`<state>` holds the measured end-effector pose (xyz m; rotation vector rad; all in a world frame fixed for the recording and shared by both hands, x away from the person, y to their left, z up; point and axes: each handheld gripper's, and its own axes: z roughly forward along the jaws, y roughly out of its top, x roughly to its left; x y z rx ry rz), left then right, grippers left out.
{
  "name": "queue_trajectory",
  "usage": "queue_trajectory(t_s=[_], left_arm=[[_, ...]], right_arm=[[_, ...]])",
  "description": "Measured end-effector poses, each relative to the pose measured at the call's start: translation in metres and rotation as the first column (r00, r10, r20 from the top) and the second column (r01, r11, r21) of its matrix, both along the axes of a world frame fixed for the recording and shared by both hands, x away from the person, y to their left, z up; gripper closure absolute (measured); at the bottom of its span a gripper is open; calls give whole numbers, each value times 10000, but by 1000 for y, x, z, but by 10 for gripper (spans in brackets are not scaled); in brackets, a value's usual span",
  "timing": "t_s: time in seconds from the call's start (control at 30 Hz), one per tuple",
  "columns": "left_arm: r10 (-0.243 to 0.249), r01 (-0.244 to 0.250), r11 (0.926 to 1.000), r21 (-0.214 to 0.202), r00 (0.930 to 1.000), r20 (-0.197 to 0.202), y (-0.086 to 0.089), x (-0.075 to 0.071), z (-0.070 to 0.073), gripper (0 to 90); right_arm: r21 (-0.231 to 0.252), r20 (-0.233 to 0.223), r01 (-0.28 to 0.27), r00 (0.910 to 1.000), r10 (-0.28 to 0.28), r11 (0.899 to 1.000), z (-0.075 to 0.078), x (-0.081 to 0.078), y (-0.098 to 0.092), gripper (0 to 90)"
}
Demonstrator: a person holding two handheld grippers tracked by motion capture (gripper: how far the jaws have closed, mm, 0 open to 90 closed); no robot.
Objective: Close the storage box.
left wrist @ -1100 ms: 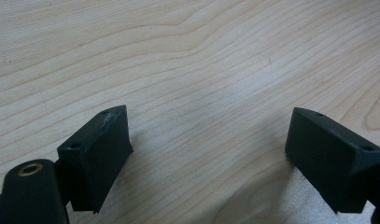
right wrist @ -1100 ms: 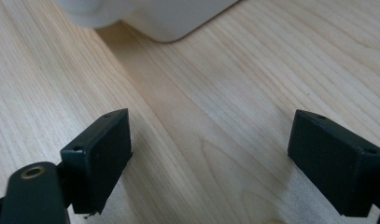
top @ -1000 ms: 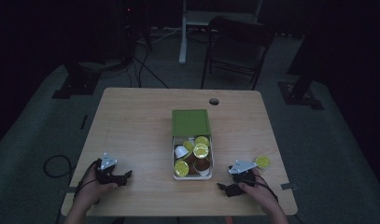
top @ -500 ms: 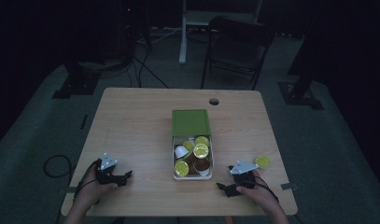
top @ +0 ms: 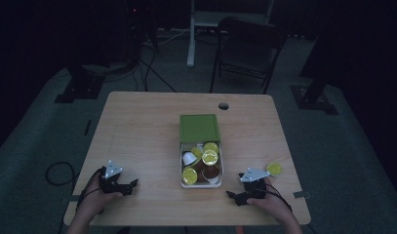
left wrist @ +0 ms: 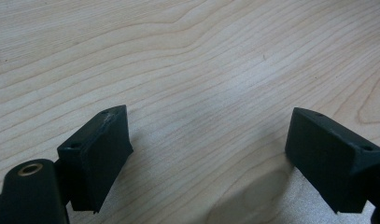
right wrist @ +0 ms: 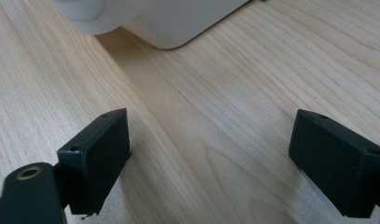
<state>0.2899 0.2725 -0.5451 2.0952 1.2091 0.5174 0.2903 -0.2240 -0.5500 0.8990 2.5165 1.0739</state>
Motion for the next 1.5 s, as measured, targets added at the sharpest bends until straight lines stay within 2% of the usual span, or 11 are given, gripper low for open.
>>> queue_trajectory(t_s=[0.1,0.23,0.33,0.53,0.9,1.17,1.5], left_arm=[[-76,76,10000,21,10000,7,-1,0,0,144],[-333,335,9994,-88,9991,256,-5,-3,4,144],[-660,665,9977,-115,9972,347,-10,-5,9,143],[-1319,1324,9911,-119,9906,360,-23,-8,15,143],[-1891,1907,9813,-268,9806,521,-38,-10,21,143],[-2596,2624,9643,-357,9633,680,-56,-14,26,144],[-3396,3490,9337,-806,9341,1103,-79,-16,37,144]], right_arm=[[54,-33,160,9999,-160,9999,0,-1,0,121],[139,-167,450,9989,-448,9989,2,-1,0,129],[306,-113,603,9981,-600,9977,6,-1,-2,129],[542,59,631,9980,-635,9965,16,-3,-2,129],[835,124,589,9981,-602,9948,24,-4,-1,127],[1033,314,558,9977,-593,9931,33,-3,3,128],[1187,490,468,9974,-529,9918,42,-1,9,127]])
